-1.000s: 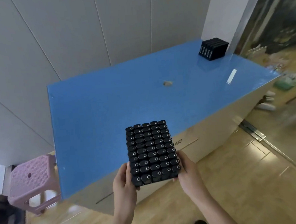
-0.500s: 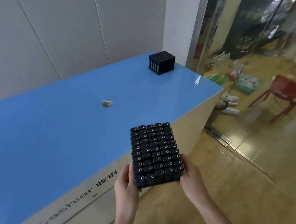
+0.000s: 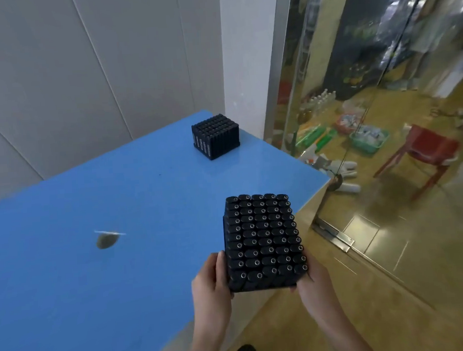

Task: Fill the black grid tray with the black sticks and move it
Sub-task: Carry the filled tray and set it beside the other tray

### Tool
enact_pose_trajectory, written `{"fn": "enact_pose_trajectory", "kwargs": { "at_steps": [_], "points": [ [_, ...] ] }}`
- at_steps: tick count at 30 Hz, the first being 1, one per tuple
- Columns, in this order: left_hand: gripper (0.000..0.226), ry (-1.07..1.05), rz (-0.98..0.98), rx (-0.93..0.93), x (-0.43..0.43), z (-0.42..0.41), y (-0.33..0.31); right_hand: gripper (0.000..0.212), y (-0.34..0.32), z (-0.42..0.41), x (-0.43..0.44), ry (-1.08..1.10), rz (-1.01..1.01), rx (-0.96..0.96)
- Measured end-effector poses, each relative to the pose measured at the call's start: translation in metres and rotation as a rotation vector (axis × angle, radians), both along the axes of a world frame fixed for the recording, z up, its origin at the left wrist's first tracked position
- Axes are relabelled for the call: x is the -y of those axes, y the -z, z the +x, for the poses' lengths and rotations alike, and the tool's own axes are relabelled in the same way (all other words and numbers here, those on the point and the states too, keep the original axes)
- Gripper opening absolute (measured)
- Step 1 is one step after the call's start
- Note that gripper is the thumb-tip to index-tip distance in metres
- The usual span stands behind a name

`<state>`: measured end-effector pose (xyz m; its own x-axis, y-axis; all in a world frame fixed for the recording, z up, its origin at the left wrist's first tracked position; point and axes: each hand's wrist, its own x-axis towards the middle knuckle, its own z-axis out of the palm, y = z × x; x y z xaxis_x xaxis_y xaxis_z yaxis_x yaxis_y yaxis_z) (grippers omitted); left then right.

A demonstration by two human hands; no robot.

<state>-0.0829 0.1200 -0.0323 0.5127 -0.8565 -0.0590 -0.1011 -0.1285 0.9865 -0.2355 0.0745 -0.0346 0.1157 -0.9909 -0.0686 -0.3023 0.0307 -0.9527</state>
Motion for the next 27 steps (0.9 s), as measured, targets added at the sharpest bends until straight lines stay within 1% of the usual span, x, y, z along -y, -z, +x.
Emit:
{"fn": "enact_pose_trajectory", "kwargs": {
  "at_steps": [3, 5, 8, 10, 13, 16, 20, 23, 27],
  "points": [
    [0.038, 0.012, -0.009, -0.008, 0.045, 0.004, -0.003, 0.025, -0.001, 0.004, 0.044, 0.020, -0.008, 0.046],
    [0.038, 0.018, -0.003, 0.029, 0.072, 0.006, -0.004, 0.021, 0.002, 0.007, 0.072, 0.016, -0.014, 0.060],
    [0.036, -0.004, 0.032, 0.115, 0.105, 0.008, 0.006, 0.023, 0.008, 0.008, 0.110, -0.019, -0.020, 0.006],
    [0.028, -0.030, 0.071, 0.140, 0.125, 0.009, 0.021, 0.025, 0.010, 0.008, 0.135, -0.049, -0.023, -0.041],
    [0.021, -0.091, 0.135, 0.124, 0.153, 0.005, 0.042, 0.022, 0.012, 0.007, 0.175, -0.162, 0.003, -0.101],
    [0.021, -0.180, 0.172, 0.142, 0.180, -0.003, 0.055, 0.029, 0.016, 0.006, 0.221, -0.298, -0.013, -0.190],
    [0.023, -0.312, 0.203, 0.159, 0.210, -0.012, 0.060, 0.025, 0.028, 0.008, 0.275, -0.459, -0.005, -0.204],
    [0.022, -0.380, 0.245, 0.213, 0.229, -0.017, 0.060, 0.029, 0.039, 0.012, 0.305, -0.544, -0.044, -0.242],
    [0.023, -0.435, 0.338, 0.257, 0.247, -0.025, 0.056, 0.028, 0.057, 0.016, 0.339, -0.624, -0.153, -0.342]
  ]
}}
